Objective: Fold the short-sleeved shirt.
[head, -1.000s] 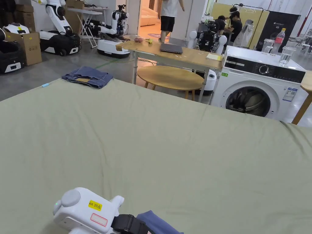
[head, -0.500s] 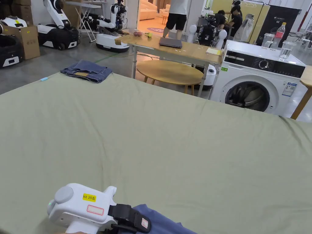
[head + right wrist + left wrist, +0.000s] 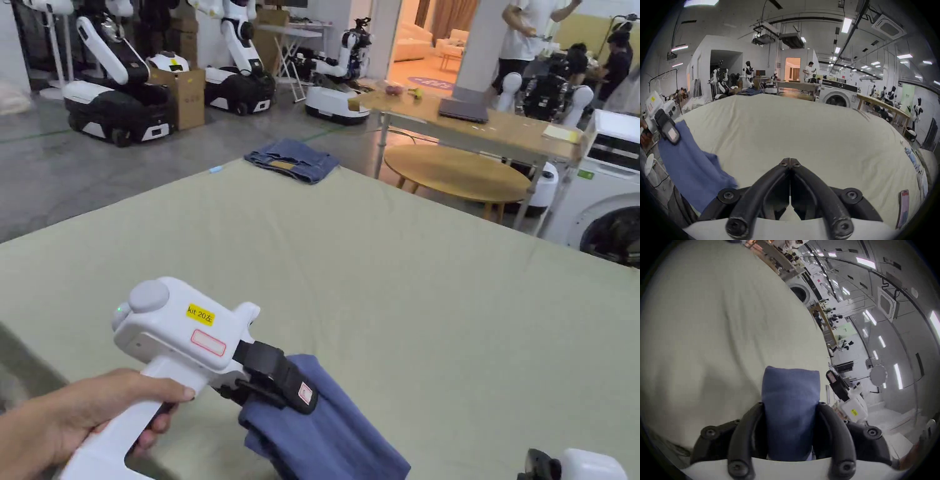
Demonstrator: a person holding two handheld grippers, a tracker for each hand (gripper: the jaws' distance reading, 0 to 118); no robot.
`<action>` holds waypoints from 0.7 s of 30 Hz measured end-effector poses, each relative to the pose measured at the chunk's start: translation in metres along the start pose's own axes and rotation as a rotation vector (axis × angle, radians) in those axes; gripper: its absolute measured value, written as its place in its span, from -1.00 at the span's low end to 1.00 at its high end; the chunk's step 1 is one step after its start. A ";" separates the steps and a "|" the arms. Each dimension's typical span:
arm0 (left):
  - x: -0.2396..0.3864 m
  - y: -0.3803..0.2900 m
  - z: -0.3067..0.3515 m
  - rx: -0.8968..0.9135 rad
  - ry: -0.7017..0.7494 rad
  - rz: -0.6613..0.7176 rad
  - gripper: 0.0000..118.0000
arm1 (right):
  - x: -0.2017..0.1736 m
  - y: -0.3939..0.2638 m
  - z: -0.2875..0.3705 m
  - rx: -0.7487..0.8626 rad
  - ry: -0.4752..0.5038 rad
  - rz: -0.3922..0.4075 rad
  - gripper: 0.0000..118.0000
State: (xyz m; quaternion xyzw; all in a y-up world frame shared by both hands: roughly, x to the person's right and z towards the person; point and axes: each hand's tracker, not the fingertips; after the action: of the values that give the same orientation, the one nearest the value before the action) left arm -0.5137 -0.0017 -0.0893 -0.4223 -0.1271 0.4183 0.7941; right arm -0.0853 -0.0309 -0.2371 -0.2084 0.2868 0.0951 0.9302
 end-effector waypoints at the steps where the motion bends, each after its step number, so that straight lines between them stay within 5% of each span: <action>1: -0.003 0.008 0.020 0.018 0.038 -0.008 -0.41 | 0.000 0.000 -0.003 0.000 0.001 0.001 -1.00; 11: -0.070 0.087 0.181 0.138 0.415 0.123 -0.41 | 0.000 -0.008 -0.012 -0.043 -0.004 0.001 -1.00; 21: -0.127 0.095 0.185 0.100 0.630 0.218 -0.41 | 0.002 -0.018 -0.017 -0.100 -0.021 0.008 -1.00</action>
State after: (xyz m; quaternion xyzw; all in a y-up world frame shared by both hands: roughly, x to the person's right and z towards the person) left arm -0.7478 0.0329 -0.0306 -0.5024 0.1909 0.3554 0.7648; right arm -0.0865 -0.0546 -0.2447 -0.2524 0.2727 0.1151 0.9212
